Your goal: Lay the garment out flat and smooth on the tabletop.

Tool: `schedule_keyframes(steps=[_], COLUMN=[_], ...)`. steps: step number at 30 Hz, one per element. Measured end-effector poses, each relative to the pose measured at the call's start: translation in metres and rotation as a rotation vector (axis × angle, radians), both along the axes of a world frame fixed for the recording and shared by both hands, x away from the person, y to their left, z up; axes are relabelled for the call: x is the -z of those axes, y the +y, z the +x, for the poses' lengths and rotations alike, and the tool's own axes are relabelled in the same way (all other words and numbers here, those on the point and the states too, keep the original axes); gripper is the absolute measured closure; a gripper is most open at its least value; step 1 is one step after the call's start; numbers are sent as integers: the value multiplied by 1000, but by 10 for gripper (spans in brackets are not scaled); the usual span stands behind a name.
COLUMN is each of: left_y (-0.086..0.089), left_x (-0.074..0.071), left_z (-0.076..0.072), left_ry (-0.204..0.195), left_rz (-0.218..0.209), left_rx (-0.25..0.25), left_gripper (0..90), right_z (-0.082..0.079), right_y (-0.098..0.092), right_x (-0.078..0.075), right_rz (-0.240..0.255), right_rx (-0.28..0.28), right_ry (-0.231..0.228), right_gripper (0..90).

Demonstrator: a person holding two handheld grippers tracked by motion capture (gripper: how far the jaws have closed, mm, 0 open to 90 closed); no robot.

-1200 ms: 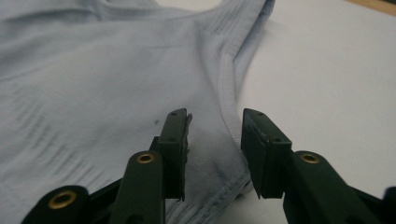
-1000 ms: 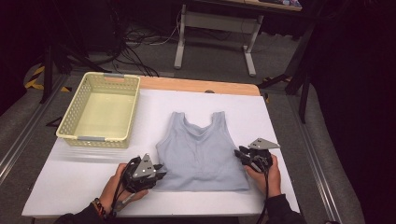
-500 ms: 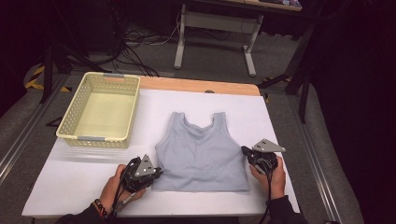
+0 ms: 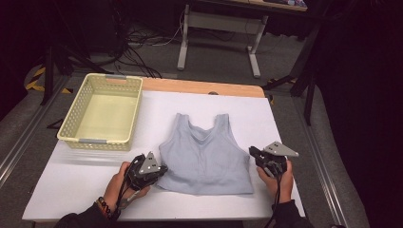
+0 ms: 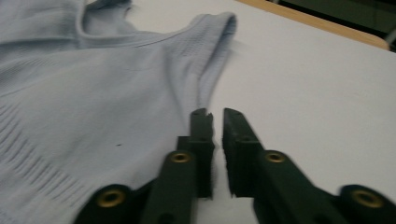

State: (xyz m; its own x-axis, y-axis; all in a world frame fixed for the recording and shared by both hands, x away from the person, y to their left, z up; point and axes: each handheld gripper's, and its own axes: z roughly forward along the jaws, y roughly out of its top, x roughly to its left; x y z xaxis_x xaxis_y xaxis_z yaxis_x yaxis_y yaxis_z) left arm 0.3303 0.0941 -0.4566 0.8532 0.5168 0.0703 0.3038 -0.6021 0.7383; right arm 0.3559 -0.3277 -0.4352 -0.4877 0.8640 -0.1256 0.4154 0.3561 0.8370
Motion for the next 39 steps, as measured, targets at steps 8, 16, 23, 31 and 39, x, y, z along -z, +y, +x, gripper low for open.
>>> schedule_keyframes(steps=[8,16,23,31,39], left_y=[33,37,10,-25,-27], left_x=[-25,-32,-22,-6,11], left_z=[-7,-5,11,47,59], left_ry=[-48,-113,-142,-123,-11], left_rz=[-107,-149,-99,-53,13], left_rx=[-33,-82,-45,-53,-82], left_gripper=[829,715,819,815,826], right_z=[17,15,8,16,19], right_y=[9,18,11,2,-4], right_x=[20,24,7,11,16], right_rz=[35,-51,-74,-99,-90], right_rx=[-68,-117,-39,32,67], right_ry=[129,165,61,62,74], right_gripper=[511,817,836,833,814])
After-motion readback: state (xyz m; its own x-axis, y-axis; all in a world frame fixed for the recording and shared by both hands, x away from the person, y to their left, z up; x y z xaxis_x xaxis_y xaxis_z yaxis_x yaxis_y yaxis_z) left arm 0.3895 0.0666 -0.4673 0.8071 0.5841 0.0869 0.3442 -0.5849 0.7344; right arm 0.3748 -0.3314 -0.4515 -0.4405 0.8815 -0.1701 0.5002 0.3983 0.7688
